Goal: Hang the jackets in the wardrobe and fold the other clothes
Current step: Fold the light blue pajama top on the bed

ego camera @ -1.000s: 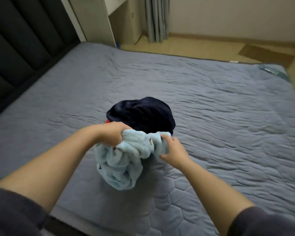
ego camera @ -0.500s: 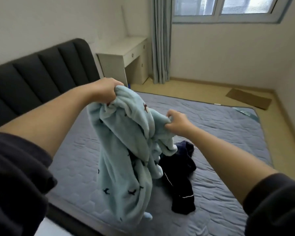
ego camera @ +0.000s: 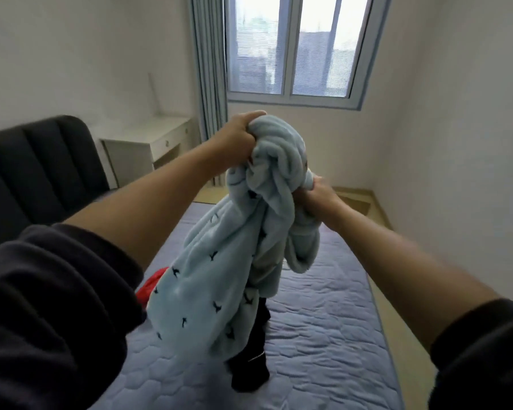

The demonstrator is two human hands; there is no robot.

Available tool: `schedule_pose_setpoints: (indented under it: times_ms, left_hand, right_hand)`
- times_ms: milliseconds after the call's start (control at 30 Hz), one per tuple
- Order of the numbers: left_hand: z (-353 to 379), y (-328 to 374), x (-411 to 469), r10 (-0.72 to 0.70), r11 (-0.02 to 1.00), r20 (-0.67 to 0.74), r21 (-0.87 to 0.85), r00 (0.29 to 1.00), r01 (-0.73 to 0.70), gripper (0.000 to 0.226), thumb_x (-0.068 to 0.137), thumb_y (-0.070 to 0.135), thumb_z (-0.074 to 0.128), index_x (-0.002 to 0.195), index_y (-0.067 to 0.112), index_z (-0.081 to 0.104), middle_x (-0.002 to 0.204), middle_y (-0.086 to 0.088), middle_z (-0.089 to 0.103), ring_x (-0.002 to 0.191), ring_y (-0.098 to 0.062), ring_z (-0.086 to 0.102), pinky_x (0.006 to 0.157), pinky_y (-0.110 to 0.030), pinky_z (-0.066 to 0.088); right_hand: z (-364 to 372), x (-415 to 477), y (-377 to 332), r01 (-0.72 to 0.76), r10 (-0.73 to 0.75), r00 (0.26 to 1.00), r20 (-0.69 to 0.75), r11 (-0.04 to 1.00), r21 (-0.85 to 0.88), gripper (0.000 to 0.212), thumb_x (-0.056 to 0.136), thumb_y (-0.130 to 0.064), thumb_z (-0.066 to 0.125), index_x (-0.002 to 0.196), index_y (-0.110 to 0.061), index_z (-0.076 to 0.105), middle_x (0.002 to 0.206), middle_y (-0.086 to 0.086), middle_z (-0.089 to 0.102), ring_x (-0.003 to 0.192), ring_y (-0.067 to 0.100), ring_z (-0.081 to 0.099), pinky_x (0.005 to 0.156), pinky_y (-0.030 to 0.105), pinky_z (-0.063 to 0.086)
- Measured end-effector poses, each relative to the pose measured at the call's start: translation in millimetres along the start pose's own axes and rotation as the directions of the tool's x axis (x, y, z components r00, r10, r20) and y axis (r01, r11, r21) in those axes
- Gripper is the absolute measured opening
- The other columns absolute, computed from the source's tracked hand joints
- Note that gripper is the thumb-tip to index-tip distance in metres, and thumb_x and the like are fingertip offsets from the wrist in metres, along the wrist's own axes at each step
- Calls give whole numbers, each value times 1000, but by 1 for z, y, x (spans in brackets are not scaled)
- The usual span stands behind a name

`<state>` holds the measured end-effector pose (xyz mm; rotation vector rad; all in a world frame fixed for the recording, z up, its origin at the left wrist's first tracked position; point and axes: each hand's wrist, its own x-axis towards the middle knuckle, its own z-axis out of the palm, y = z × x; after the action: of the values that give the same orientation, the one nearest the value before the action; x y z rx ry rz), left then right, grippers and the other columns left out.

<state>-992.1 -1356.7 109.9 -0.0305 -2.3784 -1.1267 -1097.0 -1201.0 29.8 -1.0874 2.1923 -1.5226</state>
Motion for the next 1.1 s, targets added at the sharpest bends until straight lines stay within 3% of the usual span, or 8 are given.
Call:
schedule_pose_setpoints:
  times_ms: [100, 300, 500, 667, 800, 900, 1000, 1100]
  left_hand:
    - [54, 14, 19, 31, 996, 5, -88, 999, -31, 29, 82, -21, 42, 94, 4, 51, 84, -8, 55, 85, -20, 52, 82, -35, 47]
    - [171, -37, 24, -112, 979, 130, -155, 985, 131, 27, 79, -18, 48, 88, 8, 49, 76, 5, 51, 69, -2, 47, 64, -15, 42]
    - [285, -214, -39, -381, 920, 366, 57, 849, 388, 22, 73, -14, 49, 89, 1, 54, 88, -18, 58, 84, -17, 51, 68, -33, 42]
    - [359, -367, -116, -569, 820, 373, 184, 733, 543, 28, 70, -7, 44, 82, 16, 55, 83, -4, 61, 84, -20, 56, 64, -28, 40]
    - [383, -474, -166, -513, 833, 425, 456, 746, 313, 31, 69, 8, 53, 97, 20, 56, 101, -1, 57, 103, -26, 53, 86, -36, 44]
    - [380, -551, -196, -511, 669, 164, 692, 844, 270, 56, 72, 20, 61, 126, 25, 48, 143, -2, 35, 137, -25, 25, 111, -53, 17]
    - [376, -610, -206, -743, 445, -150, 618, 652, 648, 92, 73, 36, 69, 146, 34, 12, 158, -9, -6, 144, -34, -3, 105, -67, 14]
    - [383, -657, -214, -903, 351, -127, 336, 411, 874, 105, 72, 44, 74, 147, 41, 1, 156, -16, -9, 137, -47, 19, 105, -59, 29]
  right_hand:
    - [-52, -23, 17, -50, 43, 992, -117, 997, -51, 10, 90, -22, 63, 94, -14, 62, 91, 3, 65, 90, 19, 59, 84, 38, 50]
    - [-91, -53, 118, -316, 272, 927, -259, 937, -147, 25, 89, -33, 59, 107, -17, 65, 108, 7, 68, 99, 23, 61, 89, 41, 51]
    - [-31, -70, 299, -510, 461, 850, -255, 841, -181, 28, 89, -25, 55, 116, -23, 63, 118, 3, 66, 104, 15, 57, 82, 24, 40]
    - [60, -57, 452, -638, 598, 770, -222, 724, -261, 16, 93, -28, 49, 104, -23, 60, 107, 4, 65, 104, 24, 59, 68, 22, 37]
    - [140, -50, 540, -679, 641, 734, -226, 707, -199, 10, 92, -28, 49, 83, -25, 54, 88, -4, 62, 88, 22, 57, 62, 24, 35]
    - [193, -59, 596, -706, 701, 695, -159, 623, -336, 21, 88, -31, 47, 104, -25, 58, 110, 3, 60, 105, 28, 54, 86, 36, 47]
    - [232, -71, 639, -723, 787, 610, -97, 501, -476, 34, 88, -29, 42, 118, -21, 55, 122, 14, 54, 114, 36, 45, 96, 44, 42]
    - [257, -74, 660, -725, 819, 570, -62, 467, -507, 31, 89, -31, 37, 112, -20, 55, 120, 17, 55, 116, 37, 45, 96, 49, 42]
